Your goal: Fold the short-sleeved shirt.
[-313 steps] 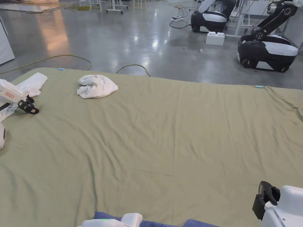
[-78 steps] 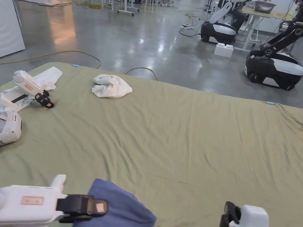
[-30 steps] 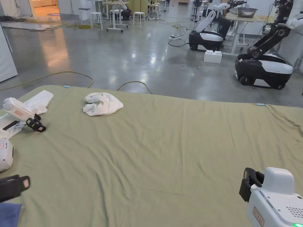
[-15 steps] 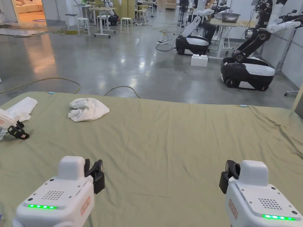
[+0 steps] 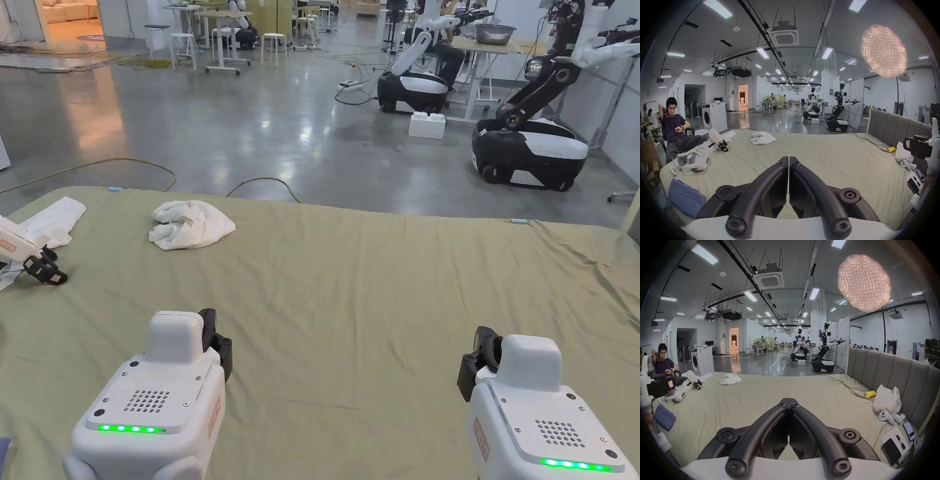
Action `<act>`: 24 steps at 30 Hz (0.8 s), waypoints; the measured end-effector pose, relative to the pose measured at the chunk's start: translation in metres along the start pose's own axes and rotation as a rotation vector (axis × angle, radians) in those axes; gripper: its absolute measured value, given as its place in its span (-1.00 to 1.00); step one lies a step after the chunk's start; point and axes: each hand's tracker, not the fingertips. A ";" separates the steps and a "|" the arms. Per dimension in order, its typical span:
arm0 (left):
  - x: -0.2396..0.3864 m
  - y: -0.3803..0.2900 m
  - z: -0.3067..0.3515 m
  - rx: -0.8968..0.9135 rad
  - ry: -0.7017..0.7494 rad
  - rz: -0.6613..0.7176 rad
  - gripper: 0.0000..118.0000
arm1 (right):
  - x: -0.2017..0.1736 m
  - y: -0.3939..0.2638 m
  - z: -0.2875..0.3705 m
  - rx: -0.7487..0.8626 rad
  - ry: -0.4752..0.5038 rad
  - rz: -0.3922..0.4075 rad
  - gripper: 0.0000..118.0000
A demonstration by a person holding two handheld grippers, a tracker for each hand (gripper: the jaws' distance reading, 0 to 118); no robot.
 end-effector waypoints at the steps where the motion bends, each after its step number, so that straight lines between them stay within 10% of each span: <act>1: -0.002 0.000 0.000 0.002 0.003 -0.003 -0.98 | 0.000 0.001 0.001 0.006 0.002 -0.001 -1.00; 17: 0.008 -0.003 0.004 0.033 0.046 -0.142 -0.98 | 0.005 0.002 0.001 0.002 -0.008 -0.004 -1.00; 21: 0.007 -0.003 0.005 0.051 0.052 -0.136 -0.77 | 0.004 0.000 0.000 0.008 -0.029 0.036 -0.63; 23: 0.004 -0.003 0.005 0.046 0.058 -0.124 -0.40 | 0.006 0.000 0.001 0.004 -0.026 0.028 0.13; 24: 0.002 -0.002 0.004 0.028 0.052 -0.113 -0.22 | 0.007 0.000 0.003 0.012 -0.025 0.014 0.17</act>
